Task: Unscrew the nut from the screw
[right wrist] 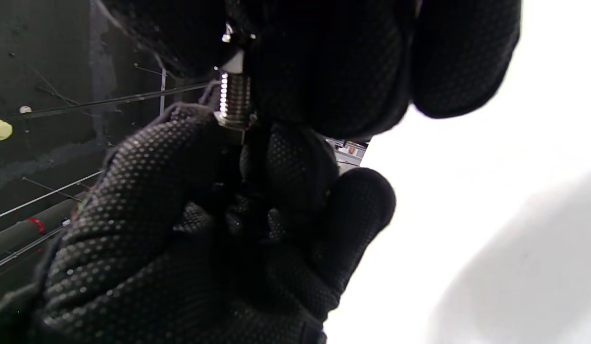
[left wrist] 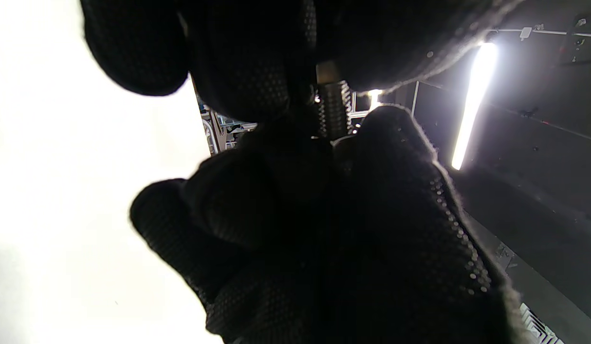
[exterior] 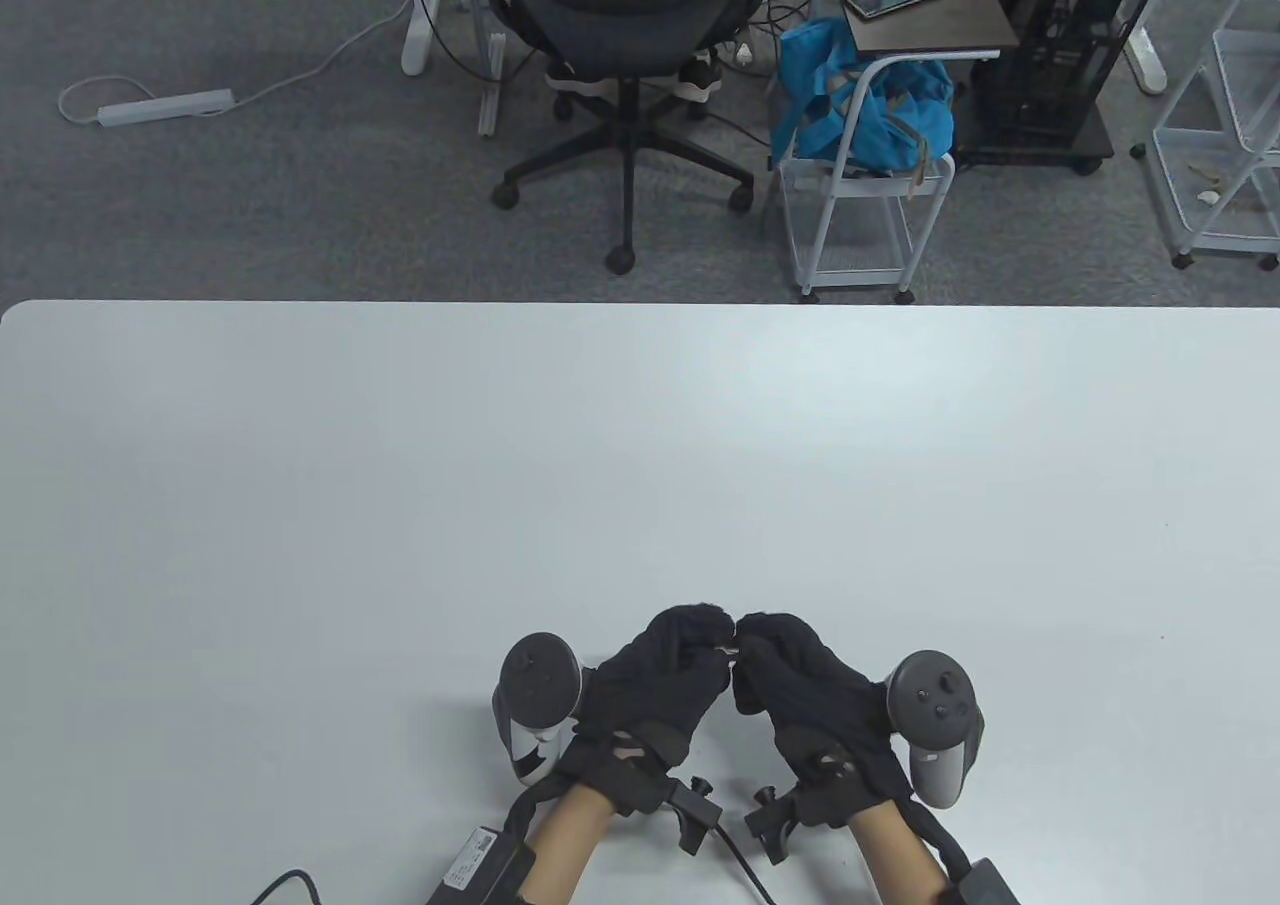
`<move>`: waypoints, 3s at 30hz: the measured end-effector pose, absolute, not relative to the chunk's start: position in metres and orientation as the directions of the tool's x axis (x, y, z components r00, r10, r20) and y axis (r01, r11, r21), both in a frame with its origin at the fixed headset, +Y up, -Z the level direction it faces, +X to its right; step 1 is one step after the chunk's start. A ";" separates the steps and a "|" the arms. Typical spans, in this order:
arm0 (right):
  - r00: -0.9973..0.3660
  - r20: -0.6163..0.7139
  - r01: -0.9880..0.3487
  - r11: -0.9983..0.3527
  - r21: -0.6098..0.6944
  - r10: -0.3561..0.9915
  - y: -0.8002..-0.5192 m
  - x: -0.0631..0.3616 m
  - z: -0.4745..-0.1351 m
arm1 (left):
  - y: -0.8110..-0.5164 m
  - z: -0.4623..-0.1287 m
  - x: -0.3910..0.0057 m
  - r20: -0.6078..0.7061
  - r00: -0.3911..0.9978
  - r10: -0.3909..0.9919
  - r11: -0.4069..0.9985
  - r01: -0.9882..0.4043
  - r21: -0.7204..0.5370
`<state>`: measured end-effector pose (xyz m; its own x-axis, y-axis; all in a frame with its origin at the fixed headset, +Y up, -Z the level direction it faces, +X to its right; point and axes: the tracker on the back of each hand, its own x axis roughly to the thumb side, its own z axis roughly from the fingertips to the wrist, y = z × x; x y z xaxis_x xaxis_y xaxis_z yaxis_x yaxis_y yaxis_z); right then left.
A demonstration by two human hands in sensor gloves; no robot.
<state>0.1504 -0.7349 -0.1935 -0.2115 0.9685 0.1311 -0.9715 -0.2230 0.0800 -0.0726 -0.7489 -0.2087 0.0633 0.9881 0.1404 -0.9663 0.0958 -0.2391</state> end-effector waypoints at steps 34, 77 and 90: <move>-0.211 0.161 -0.971 -0.226 0.081 0.964 -0.731 0.151 -0.192 | -0.750 -0.209 -0.075 0.134 0.073 0.988 0.102 -0.968 -0.230; -0.221 0.134 -0.957 -0.242 0.163 0.966 -0.736 0.149 -0.194 | -0.751 -0.211 -0.077 0.112 0.053 0.992 0.077 -0.971 -0.224; -0.198 0.090 -0.971 -0.208 0.122 0.976 -0.739 0.153 -0.196 | -0.751 -0.210 -0.073 0.124 0.091 0.988 0.123 -0.952 -0.280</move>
